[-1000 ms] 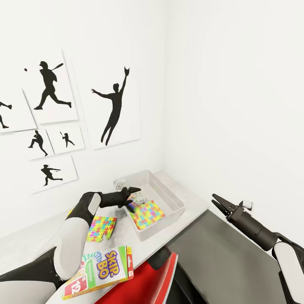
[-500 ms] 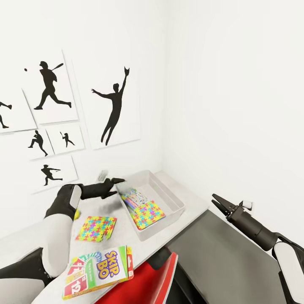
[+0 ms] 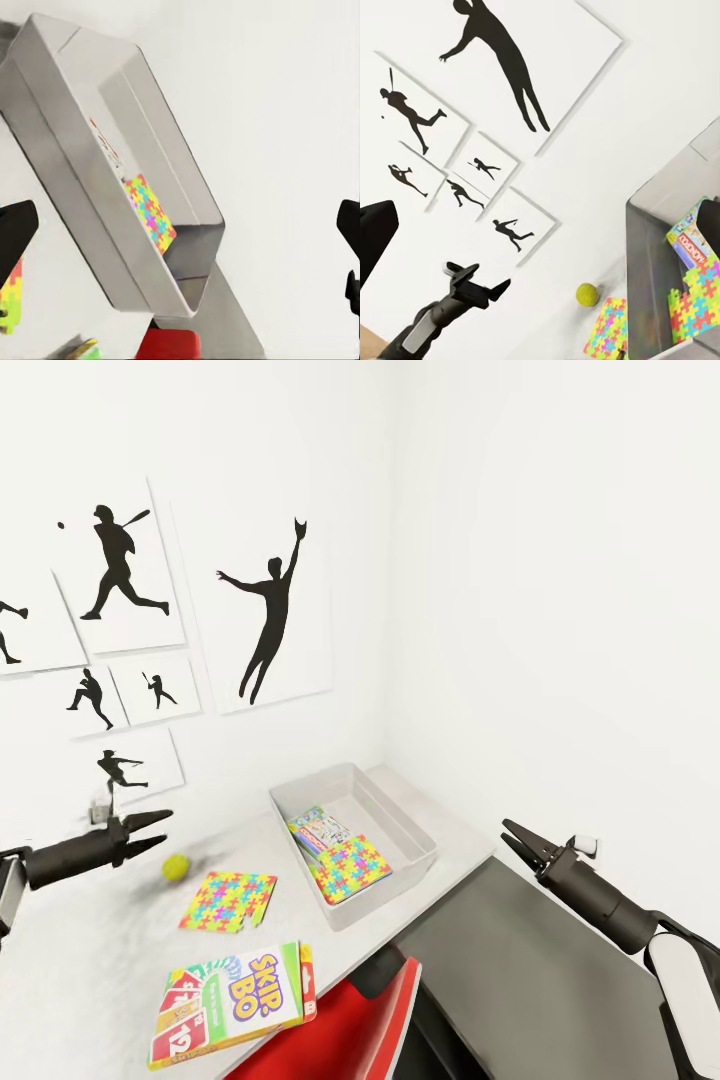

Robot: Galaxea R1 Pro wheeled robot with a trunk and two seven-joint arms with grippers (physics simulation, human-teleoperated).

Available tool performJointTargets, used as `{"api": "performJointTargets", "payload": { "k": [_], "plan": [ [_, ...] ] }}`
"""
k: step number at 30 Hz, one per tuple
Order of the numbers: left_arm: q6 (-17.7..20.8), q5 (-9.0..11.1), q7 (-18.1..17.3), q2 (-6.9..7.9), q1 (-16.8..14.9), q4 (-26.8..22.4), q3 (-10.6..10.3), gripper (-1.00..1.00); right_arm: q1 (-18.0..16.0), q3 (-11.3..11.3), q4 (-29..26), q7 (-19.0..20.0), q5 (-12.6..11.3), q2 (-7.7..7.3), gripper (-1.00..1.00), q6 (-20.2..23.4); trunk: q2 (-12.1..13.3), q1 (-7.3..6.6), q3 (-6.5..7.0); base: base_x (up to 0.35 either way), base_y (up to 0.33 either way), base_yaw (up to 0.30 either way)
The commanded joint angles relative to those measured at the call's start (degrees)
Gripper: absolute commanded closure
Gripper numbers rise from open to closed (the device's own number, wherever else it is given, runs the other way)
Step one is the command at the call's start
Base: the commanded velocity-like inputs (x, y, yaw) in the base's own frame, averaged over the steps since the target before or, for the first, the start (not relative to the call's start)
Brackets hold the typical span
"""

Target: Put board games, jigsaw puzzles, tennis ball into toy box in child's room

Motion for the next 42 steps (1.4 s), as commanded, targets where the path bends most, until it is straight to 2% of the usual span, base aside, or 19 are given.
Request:
{"api": "performJointTargets", "payload": {
  "k": [1, 4, 8, 26, 32, 42],
  "plan": [
    [-0.6, 0.0, -0.7, 0.43, 1.2, -0.2, 0.2, -1.00, -0.1, -0.1, 0.0, 0.1, -0.1, 0.02, -1.00, 0.3, -0.1, 0.02, -0.10, 0.000, 0.000, 0.000],
    [-2.0, 0.0, -1.3, 0.99, 2.8, -0.9, 0.3, -1.00, -0.1, 0.0, 0.0, 0.0, 0.0, 0.06, -1.00, 0.3, -0.1, 0.02, -0.10, 0.000, 0.000, 0.000],
    [-2.7, -0.2, -1.3, 1.26, 3.4, -1.2, 0.3, -1.00, -0.1, 0.0, 0.0, -0.1, 0.0, 0.24, -1.00, 0.3, -0.1, 0.02, -0.10, -0.055, 0.000, 0.000],
    [-3.6, -0.4, -0.8, 1.78, 3.7, -1.6, 0.2, -1.00, -0.1, 0.5, -0.2, -0.7, 0.0, 0.80, -1.00, 0.1, -0.1, 0.02, -0.08, -0.110, 0.023, 0.011],
    [-4.8, -0.4, -0.9, 1.87, 3.7, -1.6, 0.1, -1.00, -0.1, 0.5, -0.2, -0.7, 2.2, 0.84, -1.00, 0.1, -0.1, 0.02, 0.18, -0.051, 0.013, 0.171],
    [-5.1, -0.4, -0.9, 1.88, 3.7, -1.6, 0.1, -1.00, -0.1, 0.6, -0.2, -0.8, 2.9, 0.89, -1.00, 0.1, -0.1, 0.02, 0.32, -0.173, 0.056, 0.056]
  ]
}}
